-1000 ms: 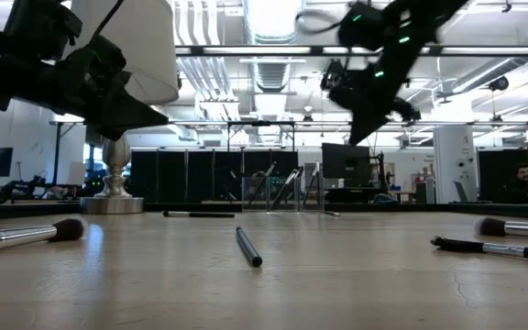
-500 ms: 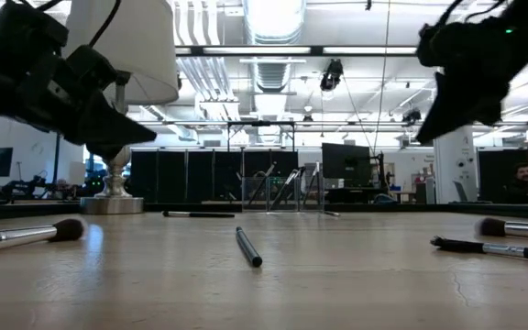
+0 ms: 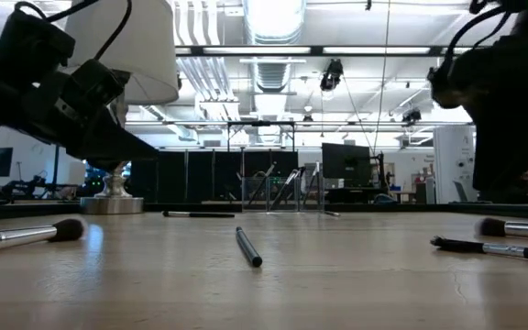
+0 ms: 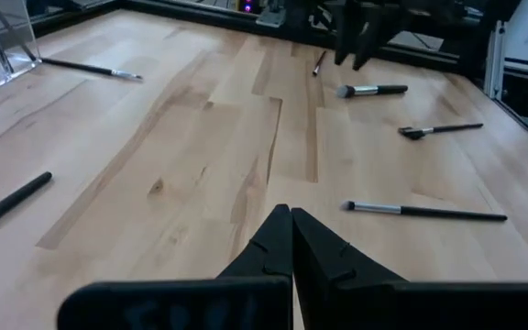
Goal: Put items in baskets/containers
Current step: Put the blush brush into the transparent organizer
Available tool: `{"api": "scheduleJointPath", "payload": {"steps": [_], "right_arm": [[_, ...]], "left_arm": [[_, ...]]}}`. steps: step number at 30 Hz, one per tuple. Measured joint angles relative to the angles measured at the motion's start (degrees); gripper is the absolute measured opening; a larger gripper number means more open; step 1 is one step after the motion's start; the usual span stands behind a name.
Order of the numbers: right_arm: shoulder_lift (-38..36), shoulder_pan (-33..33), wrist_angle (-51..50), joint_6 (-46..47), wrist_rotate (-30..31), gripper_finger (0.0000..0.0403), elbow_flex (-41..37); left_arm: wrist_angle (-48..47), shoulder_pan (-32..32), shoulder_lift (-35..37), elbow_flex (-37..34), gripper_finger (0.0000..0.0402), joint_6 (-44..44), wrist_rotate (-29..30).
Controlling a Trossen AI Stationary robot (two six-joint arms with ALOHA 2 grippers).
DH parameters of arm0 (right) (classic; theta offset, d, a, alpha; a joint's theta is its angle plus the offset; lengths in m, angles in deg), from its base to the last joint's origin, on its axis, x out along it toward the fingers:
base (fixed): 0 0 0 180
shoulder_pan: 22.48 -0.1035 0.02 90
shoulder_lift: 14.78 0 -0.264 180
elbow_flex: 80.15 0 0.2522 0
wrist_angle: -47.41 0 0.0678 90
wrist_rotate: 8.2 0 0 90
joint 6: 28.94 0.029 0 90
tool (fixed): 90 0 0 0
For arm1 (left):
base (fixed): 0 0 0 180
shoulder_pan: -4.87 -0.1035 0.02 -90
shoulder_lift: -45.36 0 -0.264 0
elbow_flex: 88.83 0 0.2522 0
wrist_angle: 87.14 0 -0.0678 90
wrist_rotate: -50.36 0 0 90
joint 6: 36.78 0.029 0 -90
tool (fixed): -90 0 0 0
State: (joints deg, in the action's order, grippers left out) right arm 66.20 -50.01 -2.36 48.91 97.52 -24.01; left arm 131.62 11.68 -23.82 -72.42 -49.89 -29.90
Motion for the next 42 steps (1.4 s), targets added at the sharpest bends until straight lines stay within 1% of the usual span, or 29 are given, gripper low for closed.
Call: {"api": "scheduleJointPath", "payload": {"steps": [3,6,9,14,19,22,27,30,33,40,42], "right_arm": [[3.6,0.0,-0.2,0.1,-2.4,0.0169,2.7],[6.6,0.0,-0.8,0.3,-3.6,0.0186,5.3],[9.2,0.0,-5.0,1.7,-3.8,0.0195,8.3],[12.4,0.0,-13.3,2.8,-4.1,0.0198,12.6],[15.0,0.0,-13.1,3.2,-4.2,0.019,13.1],[16.2,0.0,-11.2,3.6,-4.3,0.0182,12.4],[17.2,0.0,-4.0,1.6,-5.0,0.016,11.1],[17.5,0.0,-3.1,0.8,-5.5,0.0139,11.0],[17.4,0.0,-3.0,0.1,-5.5,0.0111,10.9],[17.2,0.0,-2.6,-3.7,-5.3,0.0029,11.0],[17.0,0.0,-2.6,-5.7,-4.4,0.0016,11.6]], "left_arm": [[0.2,0.0,-0.2,0.0,0.0,-0.4,0.2],[0.2,0.0,-0.3,0.0,0.0,-0.5,0.4],[0.2,0.0,-0.3,0.0,0.0,-0.6,0.4],[0.1,0.0,-0.3,0.0,0.0,-0.6,0.4],[0.1,0.0,-0.3,0.0,0.0,-0.6,0.4],[0.1,0.0,-0.3,0.0,0.0,-0.6,0.4],[0.1,0.0,-0.3,0.0,0.0,-0.7,0.4],[0.1,0.0,-0.3,0.0,0.0,-0.7,0.4],[0.1,0.0,-0.3,0.0,0.0,-0.7,0.4],[0.1,0.0,-0.3,0.0,0.0,-0.9,0.4],[0.1,0.0,-0.3,0.0,0.0,-0.6,0.4]]}}
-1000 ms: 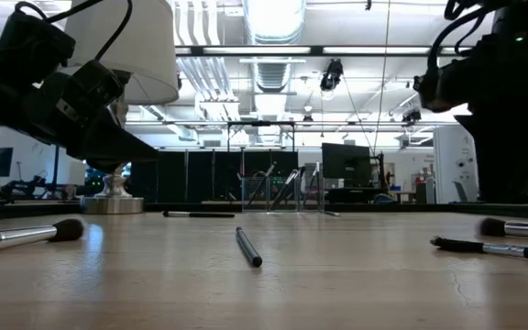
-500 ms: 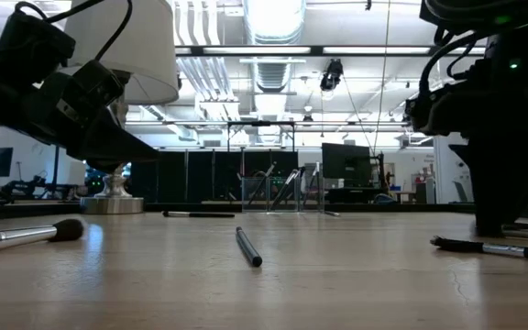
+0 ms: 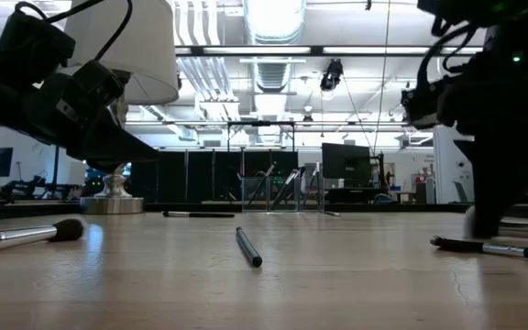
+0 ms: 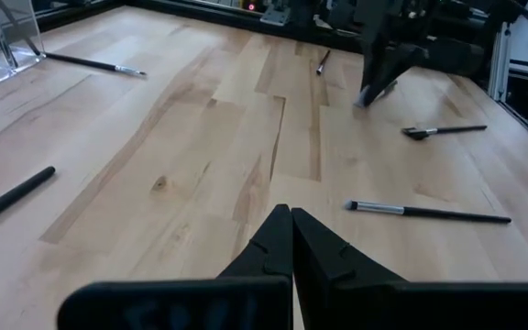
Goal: Put items in baskets/containers
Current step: Put the blush brush into the transparent organizer
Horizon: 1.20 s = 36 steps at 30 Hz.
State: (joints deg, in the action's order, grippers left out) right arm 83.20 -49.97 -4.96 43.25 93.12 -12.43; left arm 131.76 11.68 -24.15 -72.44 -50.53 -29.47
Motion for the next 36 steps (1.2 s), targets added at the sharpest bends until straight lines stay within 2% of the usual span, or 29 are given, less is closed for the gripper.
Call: {"api": "scheduleJointPath", "payload": {"steps": [8,11,16,20,23,25,28,30,33,36], "right_arm": [[-5.6,0.0,0.3,-6.6,8.9,0.0013,1.8],[-8.6,0.0,2.5,-10.0,15.2,0.0013,1.7],[-12.1,2.7,16.5,-23.0,27.3,0.0013,0.1],[-12.7,8.6,33.8,-39.2,30.3,0.0013,-1.1],[-12.5,15.1,48.7,-51.3,27.5,0.0013,-2.2],[-12.3,20.0,60.4,-59.1,20.1,0.0013,-4.0],[-10.6,28.1,77.1,-63.7,6.5,0.0012,-6.5],[-8.3,33.4,84.8,-65.1,2.4,0.0012,-7.1],[-4.3,40.7,89.4,-65.2,0.6,0.0012,-5.6],[-0.7,46.9,89.6,-62.5,-3.5,0.0012,-1.7]], "left_arm": [[0.7,0.0,0.0,-0.2,0.0,1.9,0.6],[0.8,0.0,0.0,-0.2,0.0,2.3,1.6],[1.3,0.0,0.0,-0.2,0.0,2.8,2.8],[2.9,0.0,0.0,-0.2,0.0,2.9,2.8],[3.1,0.0,0.0,-0.2,0.0,3.3,2.8],[3.1,0.0,0.0,-0.2,0.0,4.0,2.8],[4.4,-0.2,0.0,-0.9,0.0,5.9,2.8],[6.8,-0.3,0.0,-1.4,0.0,6.3,2.8],[9.6,-0.3,0.0,-2.2,0.0,6.3,2.5],[10.0,-0.3,0.0,-2.2,0.0,6.4,2.3]]}}
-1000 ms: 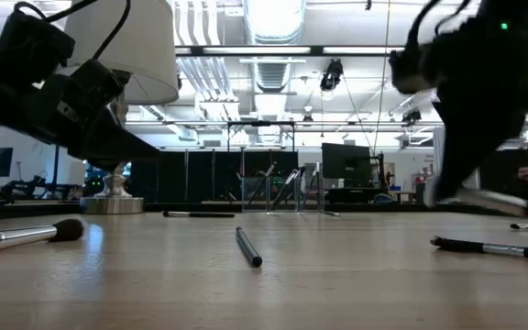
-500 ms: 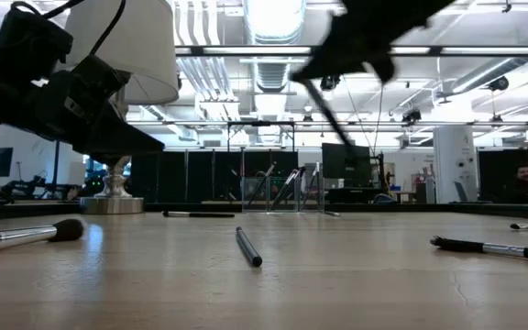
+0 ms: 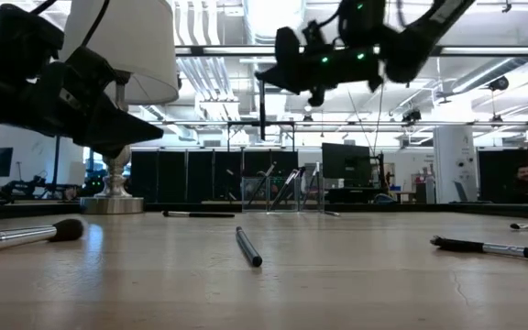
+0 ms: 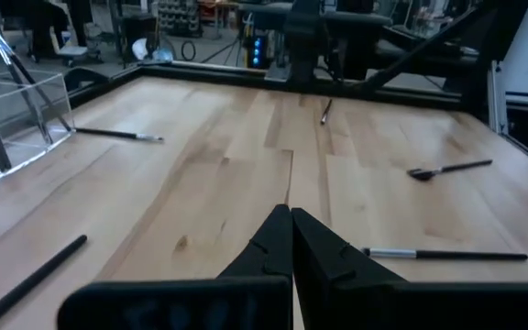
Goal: Put items in baskets/containers
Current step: Put the blush brush into the transparent organizer
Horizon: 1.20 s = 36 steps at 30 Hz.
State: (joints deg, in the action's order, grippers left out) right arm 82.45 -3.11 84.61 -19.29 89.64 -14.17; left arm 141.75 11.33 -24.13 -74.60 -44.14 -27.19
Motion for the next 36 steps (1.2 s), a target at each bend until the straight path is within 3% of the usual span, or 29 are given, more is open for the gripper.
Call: {"api": "scheduleJointPath", "payload": {"steps": [7,18,36], "right_arm": [[9.4,9.1,-1.6,4.7,-5.0,0.0012,8.8],[22.5,11.3,-3.4,9.6,-6.5,0.0012,20.6],[20.0,11.5,-10.2,7.1,-2.3,0.0012,22.5]], "left_arm": [[-0.4,0.0,0.0,0.0,0.0,0.1,-0.5],[-1.9,0.0,0.0,-0.1,0.0,0.0,-0.6],[-2.3,0.0,0.0,0.0,0.0,-0.4,-1.0]]}}
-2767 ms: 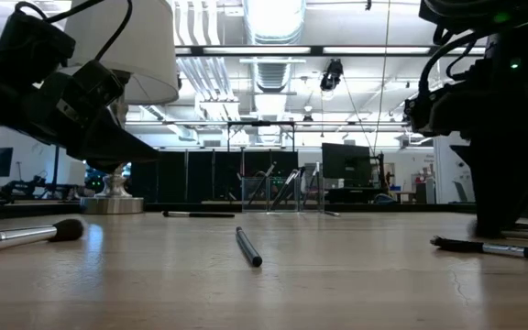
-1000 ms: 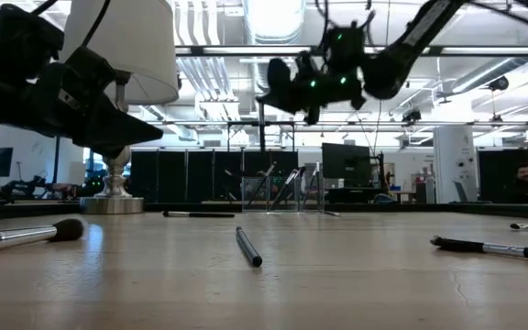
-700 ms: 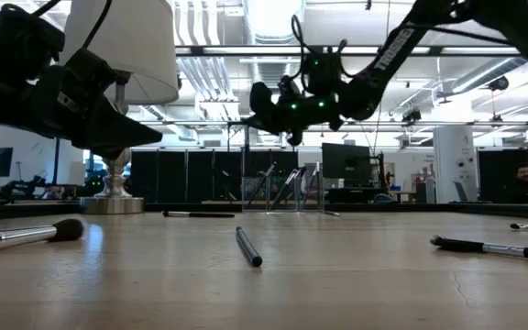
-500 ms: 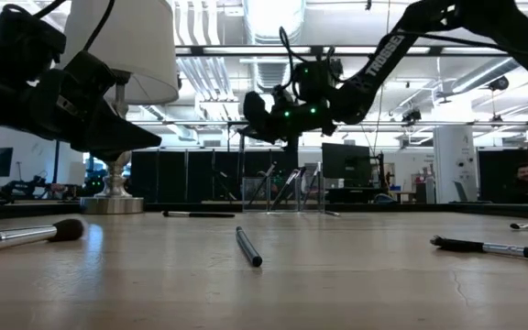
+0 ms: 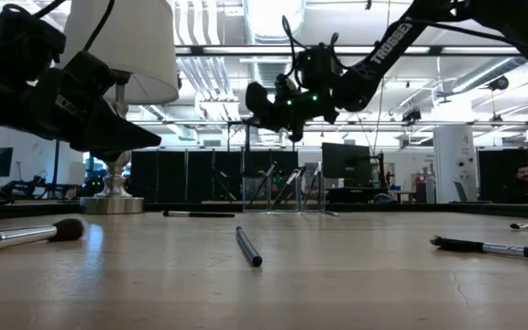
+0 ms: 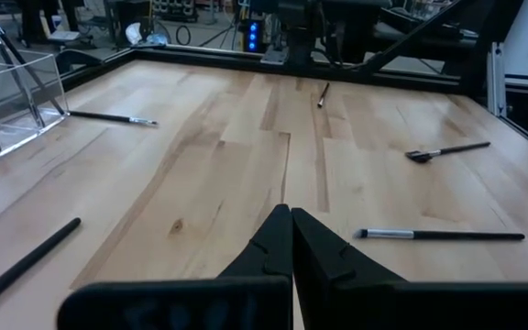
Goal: Put items in baskets/containers
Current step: Put the blush brush into the transparent organizer
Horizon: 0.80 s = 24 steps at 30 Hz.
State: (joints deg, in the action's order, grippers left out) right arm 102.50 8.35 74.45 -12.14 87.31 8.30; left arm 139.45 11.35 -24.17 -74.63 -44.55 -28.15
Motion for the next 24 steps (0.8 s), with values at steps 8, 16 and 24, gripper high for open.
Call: {"api": "scheduleJointPath", "payload": {"steps": [8,16,24], "right_arm": [[0.0,0.4,-4.6,-1.2,2.2,0.0012,-0.2],[0.1,0.4,-7.1,-0.9,2.1,0.0013,-0.2],[0.2,0.5,-7.6,-0.3,2.1,0.0013,-0.3]], "left_arm": [[0.0,0.0,0.0,0.0,0.0,-0.2,0.0],[0.0,0.0,0.0,0.0,0.0,-0.3,0.0],[0.0,0.0,0.0,0.0,0.0,-0.4,0.1]]}}
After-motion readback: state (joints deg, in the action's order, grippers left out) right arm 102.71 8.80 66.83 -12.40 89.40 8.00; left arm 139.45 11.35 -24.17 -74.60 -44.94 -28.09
